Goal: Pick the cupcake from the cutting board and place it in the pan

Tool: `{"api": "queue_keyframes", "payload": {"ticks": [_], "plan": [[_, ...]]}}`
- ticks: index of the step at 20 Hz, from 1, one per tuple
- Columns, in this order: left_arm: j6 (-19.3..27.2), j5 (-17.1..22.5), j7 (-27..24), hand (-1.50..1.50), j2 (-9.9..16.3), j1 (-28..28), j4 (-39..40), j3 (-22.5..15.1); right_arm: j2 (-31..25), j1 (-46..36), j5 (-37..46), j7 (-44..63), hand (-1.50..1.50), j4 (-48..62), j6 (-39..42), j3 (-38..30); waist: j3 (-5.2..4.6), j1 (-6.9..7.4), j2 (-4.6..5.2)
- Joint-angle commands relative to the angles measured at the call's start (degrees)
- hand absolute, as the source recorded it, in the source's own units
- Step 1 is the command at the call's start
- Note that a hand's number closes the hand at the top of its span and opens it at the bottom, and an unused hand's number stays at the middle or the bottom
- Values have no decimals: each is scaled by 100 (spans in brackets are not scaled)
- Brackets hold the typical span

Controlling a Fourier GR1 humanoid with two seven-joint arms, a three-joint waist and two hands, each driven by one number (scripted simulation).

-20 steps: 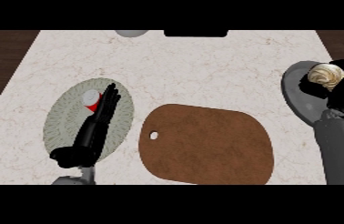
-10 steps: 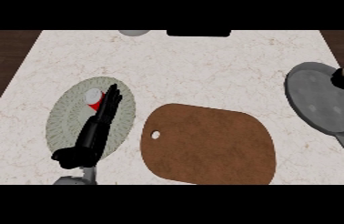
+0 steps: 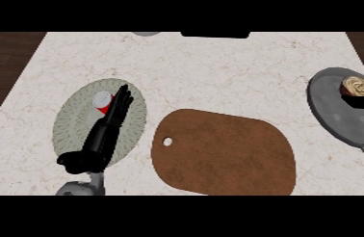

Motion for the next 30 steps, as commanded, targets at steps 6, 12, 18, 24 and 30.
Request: {"api": "queue_keyframes", "payload": {"ticks": [6,12,18,24,30], "plan": [[-58,83,9,0,-34,-3,105,54,-23,-193,-897,-1576,-150,285,-1,-815,11,-15,8],[-78,11,86,0,99,183,-162,51,-233,-62,-1765,-2413,-150,269,330,-1560,-4,-117,-54],[-223,212,211,0,263,185,-355,302,-295,373,-2509,-2916,-150,322,1487,-1963,-18,-221,-106],[-131,66,-105,0,137,1,307,395,-458,1033,-2861,-3307,-150,151,3050,-1861,-31,-315,-122],[2,-79,283,0,-4,434,-526,105,-99,1971,-3247,-3613,-150,-706,3457,-1611,-35,-315,-142]]}}
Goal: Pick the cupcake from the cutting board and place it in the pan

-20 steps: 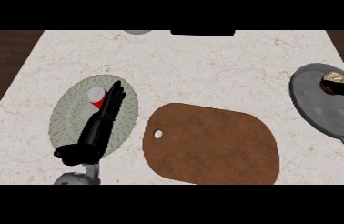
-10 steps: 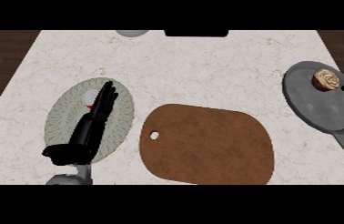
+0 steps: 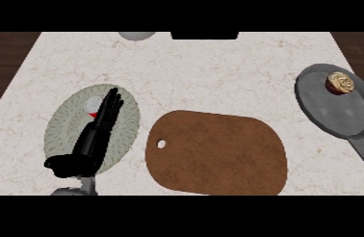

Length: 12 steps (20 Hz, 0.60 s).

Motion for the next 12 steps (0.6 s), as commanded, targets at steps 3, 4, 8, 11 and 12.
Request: {"api": "queue_keyframes", "payload": {"ticks": [3,4,8,11,12], "plan": [[-20,-10,88,0,34,-426,279,244,359,1029,-356,-141,-150,-1098,384,246,-6,-58,-7],[-202,173,11,0,131,-150,133,332,790,1166,-430,-121,-150,-1464,86,340,-6,-34,-9],[30,-206,-163,0,-206,-273,479,61,723,1511,-626,256,-150,-2093,171,613,-2,-6,4],[18,-206,-153,0,-317,-209,443,-18,973,1780,-769,596,-150,-2598,81,781,-1,2,6],[27,-271,-155,0,-276,47,229,-95,1004,2102,-861,872,-150,-3265,102,742,-3,-8,-1]]}}
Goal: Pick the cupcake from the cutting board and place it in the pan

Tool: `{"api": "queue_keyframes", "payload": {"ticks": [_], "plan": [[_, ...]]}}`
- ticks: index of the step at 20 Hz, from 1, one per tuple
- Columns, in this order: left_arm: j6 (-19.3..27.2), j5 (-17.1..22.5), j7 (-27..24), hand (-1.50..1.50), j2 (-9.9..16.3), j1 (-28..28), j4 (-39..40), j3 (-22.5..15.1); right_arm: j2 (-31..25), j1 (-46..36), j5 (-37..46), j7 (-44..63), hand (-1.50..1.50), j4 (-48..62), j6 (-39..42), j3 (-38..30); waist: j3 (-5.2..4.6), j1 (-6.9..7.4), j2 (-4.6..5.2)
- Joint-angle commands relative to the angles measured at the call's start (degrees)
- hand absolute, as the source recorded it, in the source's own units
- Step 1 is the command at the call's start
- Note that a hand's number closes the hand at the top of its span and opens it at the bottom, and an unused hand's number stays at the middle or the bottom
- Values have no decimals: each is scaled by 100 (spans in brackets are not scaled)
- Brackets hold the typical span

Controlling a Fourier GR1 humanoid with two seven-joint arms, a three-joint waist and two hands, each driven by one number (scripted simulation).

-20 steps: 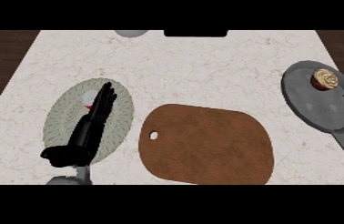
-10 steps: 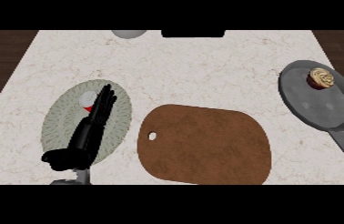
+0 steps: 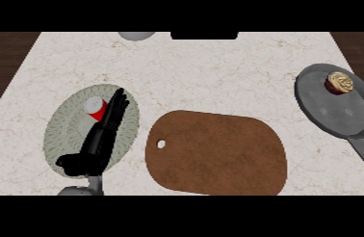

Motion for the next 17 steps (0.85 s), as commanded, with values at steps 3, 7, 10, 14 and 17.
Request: {"api": "queue_keyframes", "payload": {"ticks": [3,7,10,14,17], "plan": [[-83,-7,-28,0,7,15,-7,118,274,792,-231,158,-150,-901,-14,238,2,15,6],[-54,18,346,0,-15,-324,-69,211,470,929,-110,621,-150,-1515,-486,419,0,0,5],[259,-122,299,0,-159,-169,-157,-127,432,806,-148,824,-150,-1665,-550,523,1,12,5],[-147,15,-44,0,-36,173,-114,143,-113,673,-82,544,-150,-1049,-531,384,3,31,9],[-142,-93,-161,0,-77,268,-128,50,60,855,97,296,-150,-1141,-824,477,3,31,8]]}}
